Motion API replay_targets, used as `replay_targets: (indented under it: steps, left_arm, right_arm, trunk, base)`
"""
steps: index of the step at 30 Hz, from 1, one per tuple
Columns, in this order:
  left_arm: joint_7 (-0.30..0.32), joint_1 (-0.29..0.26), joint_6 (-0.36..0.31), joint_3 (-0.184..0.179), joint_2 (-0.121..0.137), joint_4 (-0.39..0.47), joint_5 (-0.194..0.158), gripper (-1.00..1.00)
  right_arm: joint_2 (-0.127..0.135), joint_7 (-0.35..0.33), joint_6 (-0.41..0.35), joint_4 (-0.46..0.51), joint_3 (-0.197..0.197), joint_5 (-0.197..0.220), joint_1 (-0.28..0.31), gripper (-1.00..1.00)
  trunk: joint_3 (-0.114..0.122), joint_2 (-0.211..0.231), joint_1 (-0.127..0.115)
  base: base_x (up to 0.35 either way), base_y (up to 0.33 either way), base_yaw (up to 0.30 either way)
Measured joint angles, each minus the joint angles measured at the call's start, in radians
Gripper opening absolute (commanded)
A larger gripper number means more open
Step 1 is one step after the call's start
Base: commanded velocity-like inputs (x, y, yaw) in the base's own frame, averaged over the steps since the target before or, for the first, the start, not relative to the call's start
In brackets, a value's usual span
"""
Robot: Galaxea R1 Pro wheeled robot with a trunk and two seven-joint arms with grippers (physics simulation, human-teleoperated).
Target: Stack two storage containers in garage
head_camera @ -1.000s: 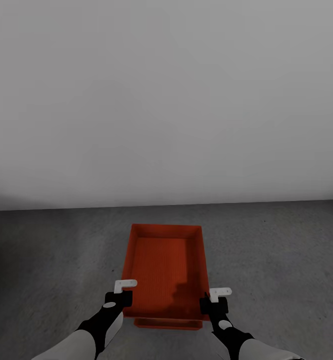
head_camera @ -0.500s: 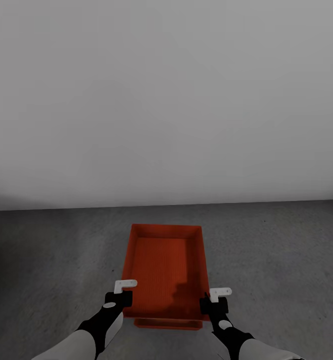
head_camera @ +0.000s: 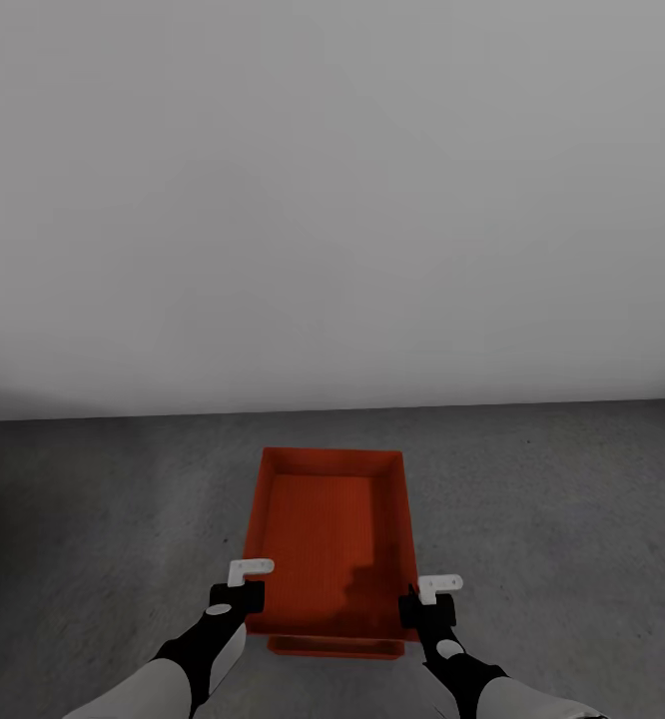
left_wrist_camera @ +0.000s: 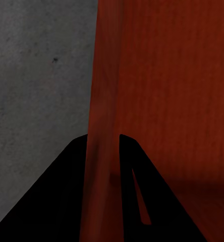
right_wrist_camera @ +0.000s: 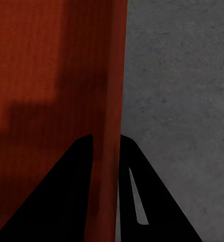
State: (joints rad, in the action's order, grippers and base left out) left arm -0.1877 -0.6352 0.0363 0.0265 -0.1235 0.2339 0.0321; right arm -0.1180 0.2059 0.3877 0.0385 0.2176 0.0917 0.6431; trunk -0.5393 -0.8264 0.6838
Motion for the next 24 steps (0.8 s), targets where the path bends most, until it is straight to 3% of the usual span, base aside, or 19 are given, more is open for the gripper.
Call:
replay_targets:
  steps: [24]
  left_arm:
    - [0.000, 0.000, 0.000, 0.000, 0.000, 0.000, -0.001, -1.00]
  right_arm:
    - [0.000, 0.000, 0.000, 0.000, 0.000, 0.000, 0.000, -1.00]
  trunk:
    - [-0.072, -0.161, 0.088]
  base:
    - [0.000, 0.000, 0.000]
